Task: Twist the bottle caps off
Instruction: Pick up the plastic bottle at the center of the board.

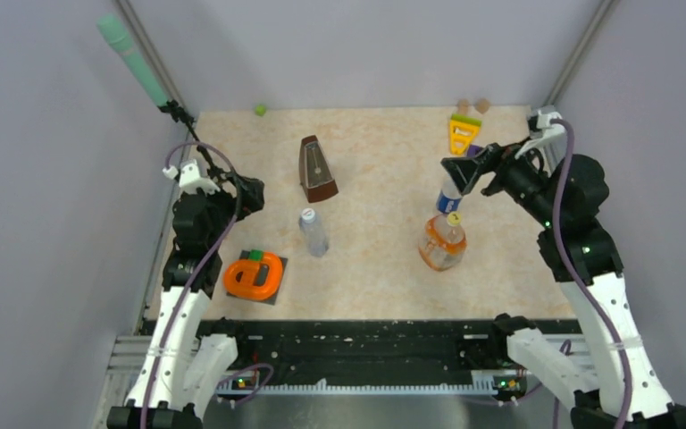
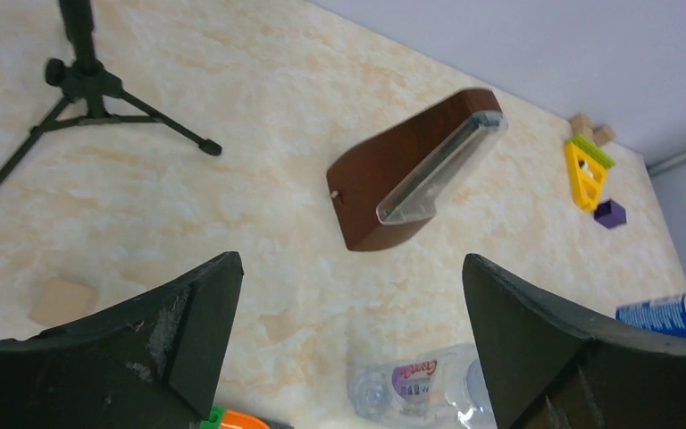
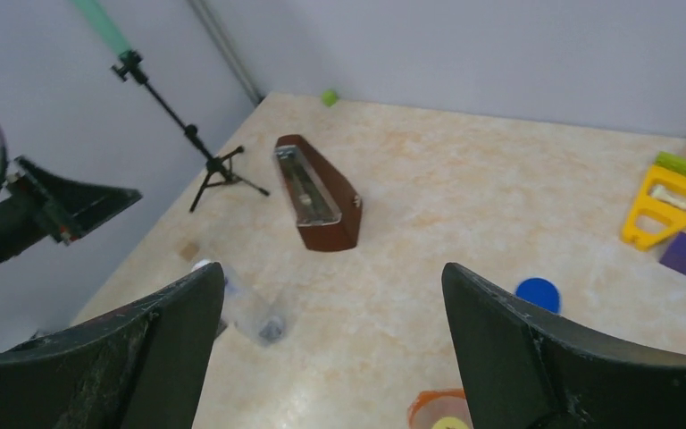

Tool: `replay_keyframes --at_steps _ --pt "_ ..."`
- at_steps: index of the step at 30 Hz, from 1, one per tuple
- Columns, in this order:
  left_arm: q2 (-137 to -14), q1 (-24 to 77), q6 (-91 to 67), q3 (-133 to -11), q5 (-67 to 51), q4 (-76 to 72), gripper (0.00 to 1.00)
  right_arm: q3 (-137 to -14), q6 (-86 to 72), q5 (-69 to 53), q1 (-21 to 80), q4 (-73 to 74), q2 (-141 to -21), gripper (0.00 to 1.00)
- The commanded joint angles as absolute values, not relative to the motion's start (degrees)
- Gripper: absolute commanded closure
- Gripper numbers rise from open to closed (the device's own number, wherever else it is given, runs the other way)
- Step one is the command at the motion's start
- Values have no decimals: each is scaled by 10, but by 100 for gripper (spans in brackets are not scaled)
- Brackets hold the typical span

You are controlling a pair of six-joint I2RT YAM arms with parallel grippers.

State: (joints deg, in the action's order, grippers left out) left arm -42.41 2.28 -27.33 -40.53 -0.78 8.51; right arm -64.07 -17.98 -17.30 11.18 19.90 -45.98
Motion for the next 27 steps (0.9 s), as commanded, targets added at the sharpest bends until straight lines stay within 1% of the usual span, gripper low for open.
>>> replay_keyframes --at_steps 1,4,6,9,12,17,25,27 --pt "-412 20 -275 -376 -93 29 2 -705 -138 -182 230 246 -516 10" --pt "-414 21 -288 -363 -105 27 2 -734 -109 -59 349 275 -562 10" --pt "-414 21 -291 -360 -105 30 2 -739 -95 -36 399 281 -591 11" --pt "-417 22 -295 -366 -81 50 3 -738 -98 -5 447 280 -626 11" --pt "-414 21 -298 -368 -56 72 3 -715 -112 -15 468 246 -643 10" --pt "-390 21 -314 -348 -10 79 4 -693 -157 -89 471 180 -676 11" --pt "-381 21 -303 -348 28 102 4 -727 -149 -75 501 199 -752 10" --pt "-376 21 -310 -352 50 116 6 -749 -145 -76 513 217 -781 9"
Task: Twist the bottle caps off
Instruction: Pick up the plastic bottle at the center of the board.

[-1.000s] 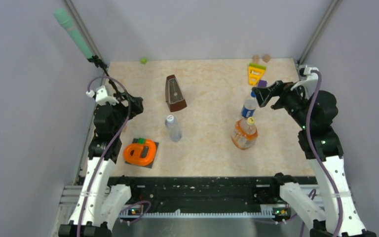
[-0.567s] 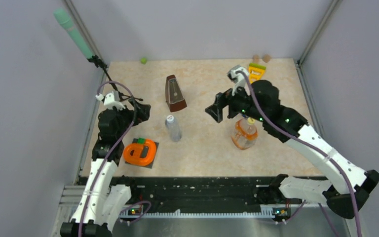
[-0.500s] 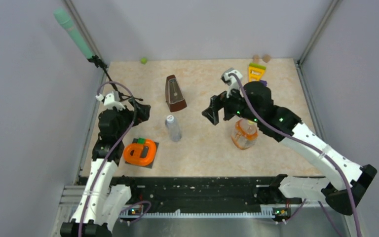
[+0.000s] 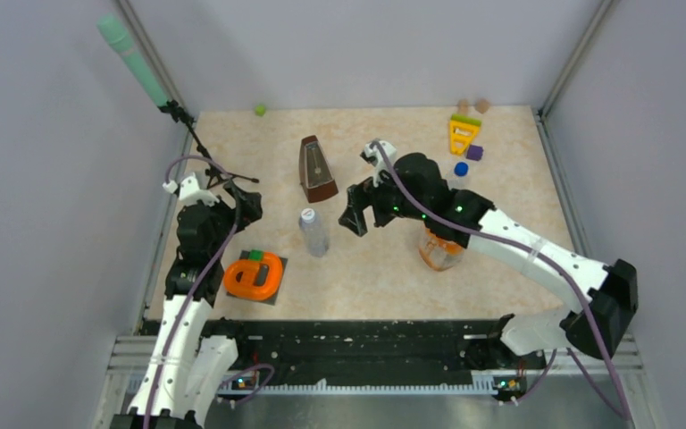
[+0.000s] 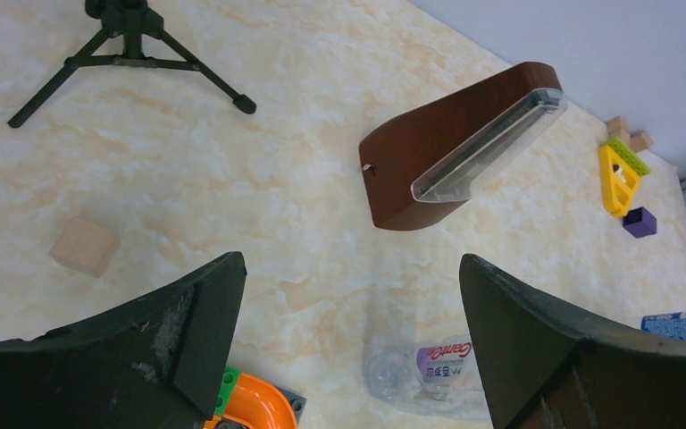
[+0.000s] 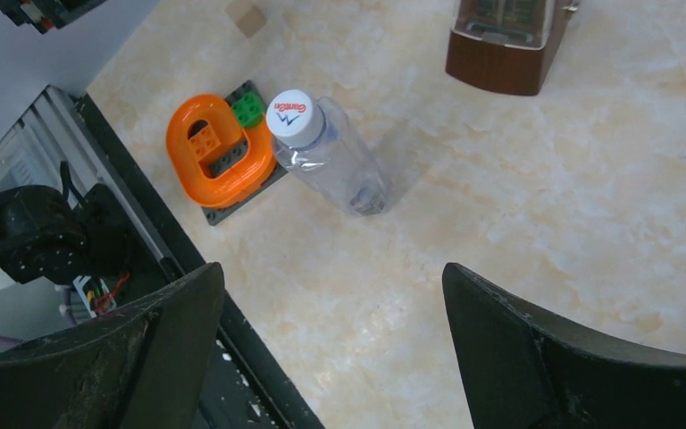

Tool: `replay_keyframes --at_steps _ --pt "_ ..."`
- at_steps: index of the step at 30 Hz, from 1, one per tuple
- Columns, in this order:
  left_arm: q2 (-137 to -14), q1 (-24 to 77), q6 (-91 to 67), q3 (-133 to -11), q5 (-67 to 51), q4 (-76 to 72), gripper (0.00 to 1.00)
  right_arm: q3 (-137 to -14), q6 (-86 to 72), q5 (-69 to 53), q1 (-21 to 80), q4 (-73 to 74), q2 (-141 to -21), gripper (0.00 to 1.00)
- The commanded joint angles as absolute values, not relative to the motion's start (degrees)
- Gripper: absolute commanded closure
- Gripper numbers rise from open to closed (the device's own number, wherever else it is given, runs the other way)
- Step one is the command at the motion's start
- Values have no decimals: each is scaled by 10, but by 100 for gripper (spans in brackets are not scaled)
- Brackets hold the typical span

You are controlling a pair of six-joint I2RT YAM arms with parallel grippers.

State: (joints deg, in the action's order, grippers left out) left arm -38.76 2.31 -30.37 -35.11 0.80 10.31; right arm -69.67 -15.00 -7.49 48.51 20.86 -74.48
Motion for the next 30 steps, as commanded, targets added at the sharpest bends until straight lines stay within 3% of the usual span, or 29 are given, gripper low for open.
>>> replay_keyframes --at_steps 1,9,30 --pt "-371 21 -320 -355 75 130 6 -761 -148 -84 513 232 -795 9" --pt "-340 21 -317 -376 154 191 5 -807 -151 -85 539 240 -871 9" --pt "-286 21 -330 -355 157 185 6 -981 -115 37 581 308 -1108 8"
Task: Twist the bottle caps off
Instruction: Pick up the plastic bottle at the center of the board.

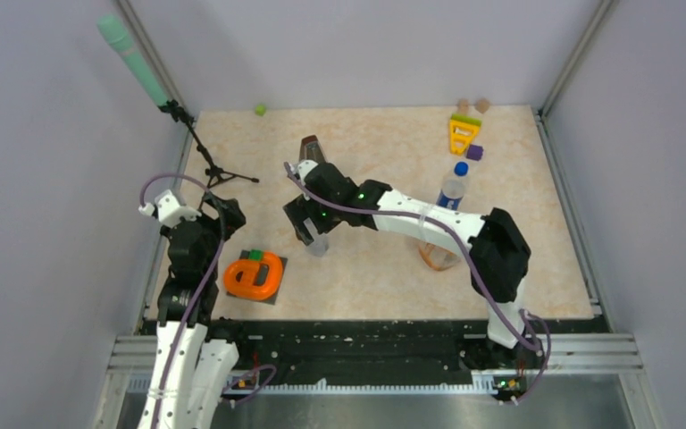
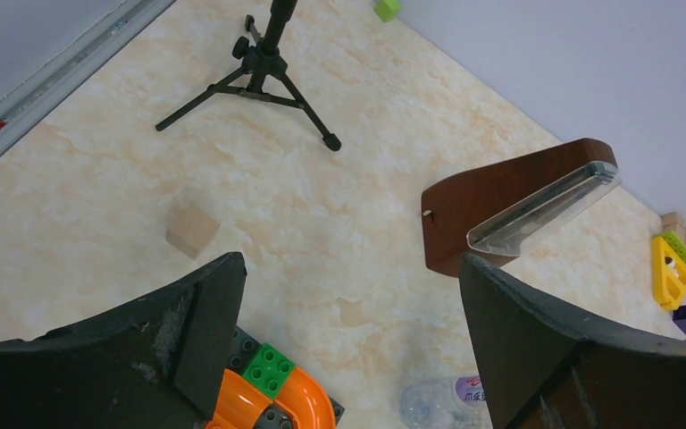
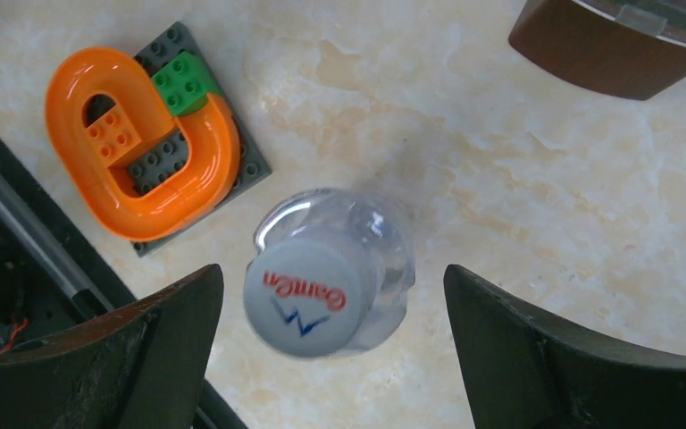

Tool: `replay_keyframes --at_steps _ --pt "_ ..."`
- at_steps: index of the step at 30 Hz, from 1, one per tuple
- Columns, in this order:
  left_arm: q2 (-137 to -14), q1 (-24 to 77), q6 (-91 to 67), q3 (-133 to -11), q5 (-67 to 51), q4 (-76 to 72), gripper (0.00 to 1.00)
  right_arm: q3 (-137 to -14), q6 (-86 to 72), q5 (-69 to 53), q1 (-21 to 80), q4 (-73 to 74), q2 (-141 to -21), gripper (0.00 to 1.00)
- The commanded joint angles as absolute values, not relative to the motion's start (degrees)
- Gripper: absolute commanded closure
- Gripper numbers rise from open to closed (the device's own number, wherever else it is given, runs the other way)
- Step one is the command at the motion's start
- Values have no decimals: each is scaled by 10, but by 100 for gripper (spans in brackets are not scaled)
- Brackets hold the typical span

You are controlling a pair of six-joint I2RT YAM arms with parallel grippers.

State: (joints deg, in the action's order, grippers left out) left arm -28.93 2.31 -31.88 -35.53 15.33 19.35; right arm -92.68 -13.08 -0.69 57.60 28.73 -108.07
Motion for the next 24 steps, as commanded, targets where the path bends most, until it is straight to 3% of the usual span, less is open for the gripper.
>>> replay_keyframes --at_steps 1,6,9,14,18,24 --pt "-284 21 -330 -353 157 183 6 -987 -111 45 580 309 -1115 9" --pt "-282 21 -323 -352 154 181 6 -1008 -96 64 581 317 -1134 12" --pt "-284 22 -323 -353 152 182 6 -1008 -92 55 581 312 -1134 26" --pt "-292 21 -319 -348 131 175 6 -1005 -88 37 580 303 -1136 28" --pt "-301 21 -314 -343 114 164 6 -1006 -83 40 580 311 -1135 39" --pt "-316 21 -314 -342 101 162 6 -988 -89 29 580 301 -1124 37"
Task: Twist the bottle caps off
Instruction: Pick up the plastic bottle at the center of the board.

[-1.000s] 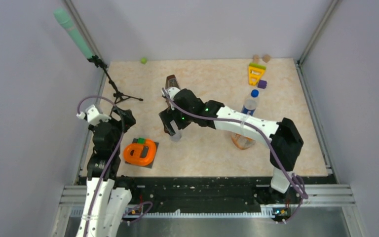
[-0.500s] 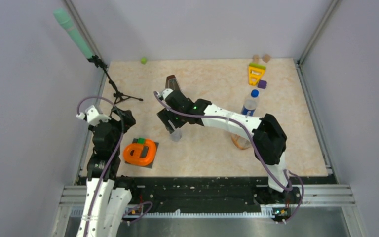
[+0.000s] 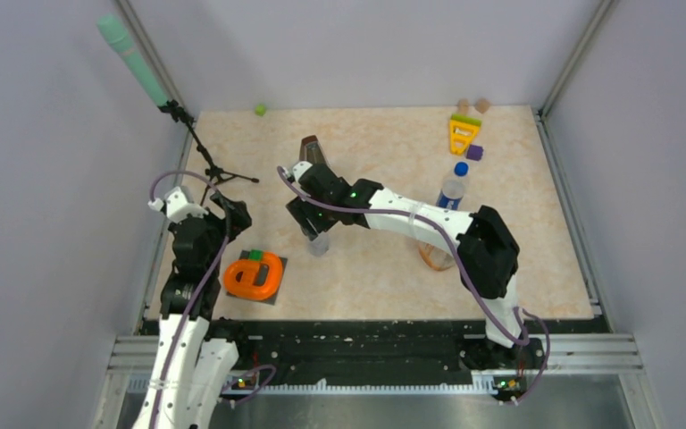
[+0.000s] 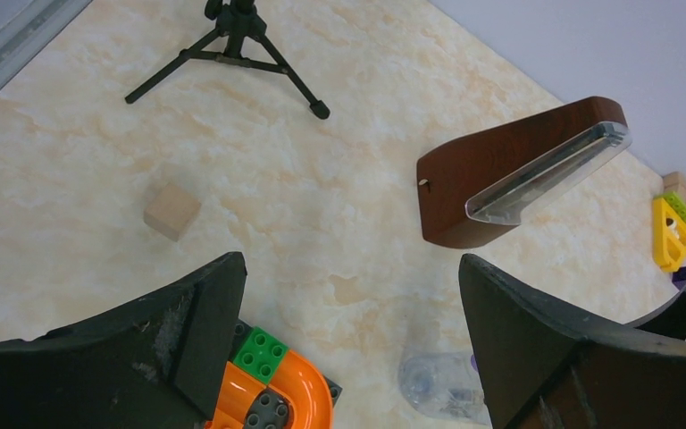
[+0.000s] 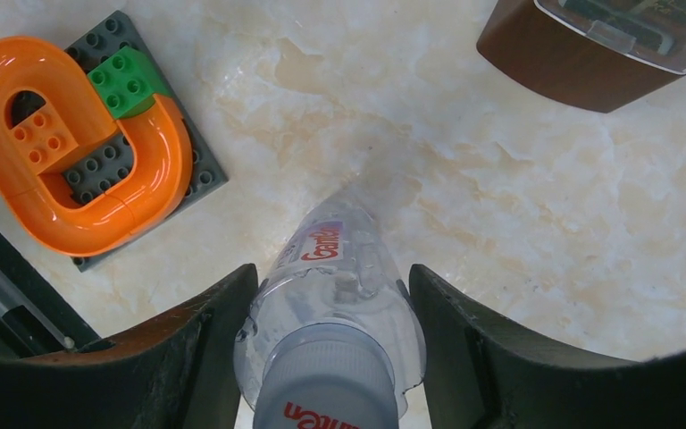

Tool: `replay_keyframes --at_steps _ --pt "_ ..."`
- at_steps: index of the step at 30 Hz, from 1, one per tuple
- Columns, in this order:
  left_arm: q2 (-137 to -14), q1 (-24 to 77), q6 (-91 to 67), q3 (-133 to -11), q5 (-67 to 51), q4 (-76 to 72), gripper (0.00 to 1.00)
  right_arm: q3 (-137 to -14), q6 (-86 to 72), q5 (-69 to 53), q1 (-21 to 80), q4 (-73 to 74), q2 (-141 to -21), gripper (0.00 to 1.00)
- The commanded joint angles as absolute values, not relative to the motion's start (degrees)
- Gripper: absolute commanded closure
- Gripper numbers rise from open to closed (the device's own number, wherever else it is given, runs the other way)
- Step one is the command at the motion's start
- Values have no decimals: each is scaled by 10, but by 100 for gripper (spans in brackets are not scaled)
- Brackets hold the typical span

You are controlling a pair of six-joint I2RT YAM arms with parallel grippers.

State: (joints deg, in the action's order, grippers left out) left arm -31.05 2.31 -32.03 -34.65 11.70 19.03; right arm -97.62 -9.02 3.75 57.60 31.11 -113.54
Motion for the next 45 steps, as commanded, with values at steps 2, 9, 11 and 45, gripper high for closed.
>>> replay_keyframes --at_steps 2,9,11,45 --pt "-316 21 -315 -341 100 163 6 -987 -87 22 580 303 -1126 47" --pt "-333 21 -293 -334 49 142 5 -987 -88 23 580 303 -1118 73" --pt "-346 21 -287 -335 9 131 4 -984 -89 24 579 302 -1110 73" --pt "-521 216 -76 -461 -352 91 2 -787 -178 -488 369 129 -872 79"
